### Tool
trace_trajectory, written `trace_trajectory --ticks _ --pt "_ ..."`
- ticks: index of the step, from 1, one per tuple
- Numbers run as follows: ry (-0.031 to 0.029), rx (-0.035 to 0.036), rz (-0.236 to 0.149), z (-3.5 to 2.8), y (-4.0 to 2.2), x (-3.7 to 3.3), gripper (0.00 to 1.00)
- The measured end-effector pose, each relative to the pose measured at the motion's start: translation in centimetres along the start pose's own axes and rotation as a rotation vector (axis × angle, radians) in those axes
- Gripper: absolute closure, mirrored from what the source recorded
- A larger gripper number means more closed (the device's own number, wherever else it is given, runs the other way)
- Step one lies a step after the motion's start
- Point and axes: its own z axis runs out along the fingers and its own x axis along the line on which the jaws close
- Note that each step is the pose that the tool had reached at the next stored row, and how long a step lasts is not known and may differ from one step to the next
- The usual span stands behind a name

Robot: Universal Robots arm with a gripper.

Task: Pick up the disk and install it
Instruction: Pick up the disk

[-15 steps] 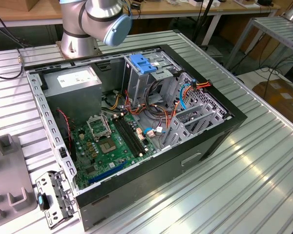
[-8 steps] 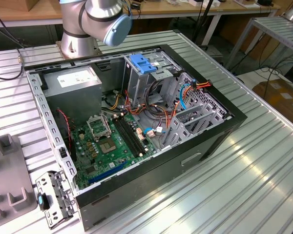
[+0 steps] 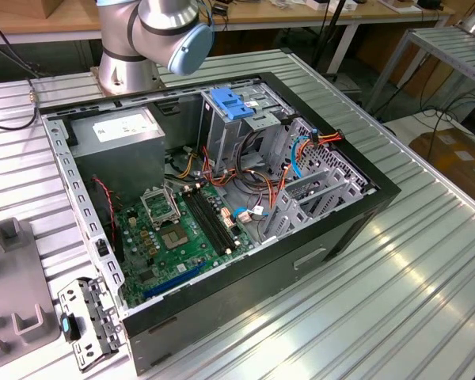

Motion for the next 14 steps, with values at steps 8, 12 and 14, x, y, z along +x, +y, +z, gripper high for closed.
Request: trace_trajectory --ticks 8,12,14 --pt "0.0004 -0.0040 0.000 0.46 -0.10 -0.01 0.55" --pt "0.0007 -0.0068 0.000 0.63 -0.10 -0.01 0.55" --pt "0.0008 -0.0069 0.000 0.67 -0.10 -0.01 0.55"
